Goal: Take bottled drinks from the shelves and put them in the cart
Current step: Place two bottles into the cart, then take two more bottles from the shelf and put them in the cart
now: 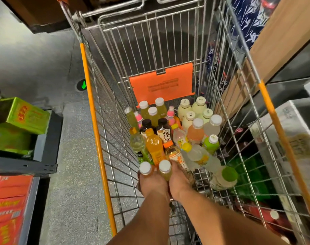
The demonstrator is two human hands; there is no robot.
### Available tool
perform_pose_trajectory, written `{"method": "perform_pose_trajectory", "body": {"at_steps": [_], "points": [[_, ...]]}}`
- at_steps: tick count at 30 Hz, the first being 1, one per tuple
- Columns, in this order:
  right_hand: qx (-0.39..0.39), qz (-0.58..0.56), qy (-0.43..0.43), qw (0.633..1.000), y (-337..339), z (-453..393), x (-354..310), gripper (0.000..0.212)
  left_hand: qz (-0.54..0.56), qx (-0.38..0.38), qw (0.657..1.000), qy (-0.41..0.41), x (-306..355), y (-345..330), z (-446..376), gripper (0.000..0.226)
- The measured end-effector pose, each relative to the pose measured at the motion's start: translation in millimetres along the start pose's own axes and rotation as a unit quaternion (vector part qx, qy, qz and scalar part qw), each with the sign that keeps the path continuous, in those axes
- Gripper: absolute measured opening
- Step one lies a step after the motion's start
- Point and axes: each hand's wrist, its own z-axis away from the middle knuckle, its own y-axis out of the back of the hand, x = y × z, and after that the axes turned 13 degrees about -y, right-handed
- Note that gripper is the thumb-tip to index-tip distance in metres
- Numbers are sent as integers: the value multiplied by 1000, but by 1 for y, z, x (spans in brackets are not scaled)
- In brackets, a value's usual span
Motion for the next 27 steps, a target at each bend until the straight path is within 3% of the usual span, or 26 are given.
{"method": "perform_pose_trajectory", "body": {"at_steps": [3,6,8,12,16,19,23,27], "points": [[16,-6,-6,1000,-2,-6,5,34,-29,1,999,-18,0,3,1,19],[42,18,64,997,8,10,8,30,-58,-11,997,-57,-9,10,5,15],[10,-17,62,998,19,27,4,28,-78,-21,994,-70,-12,15,13,15],[42,-43,86,994,49,56,5,18,-82,-55,987,-127,-1,24,31,17],[63,-55,79,993,85,93,-8,28,-147,-82,957,-235,41,44,56,25],[83,-88,90,989,117,124,-23,23,-107,-92,954,-264,88,69,81,25],[126,-101,100,982,167,176,-52,43,-47,-180,928,-324,150,104,107,21],[192,-124,128,965,212,239,-78,40,-62,-256,888,-378,210,137,127,27]]}}
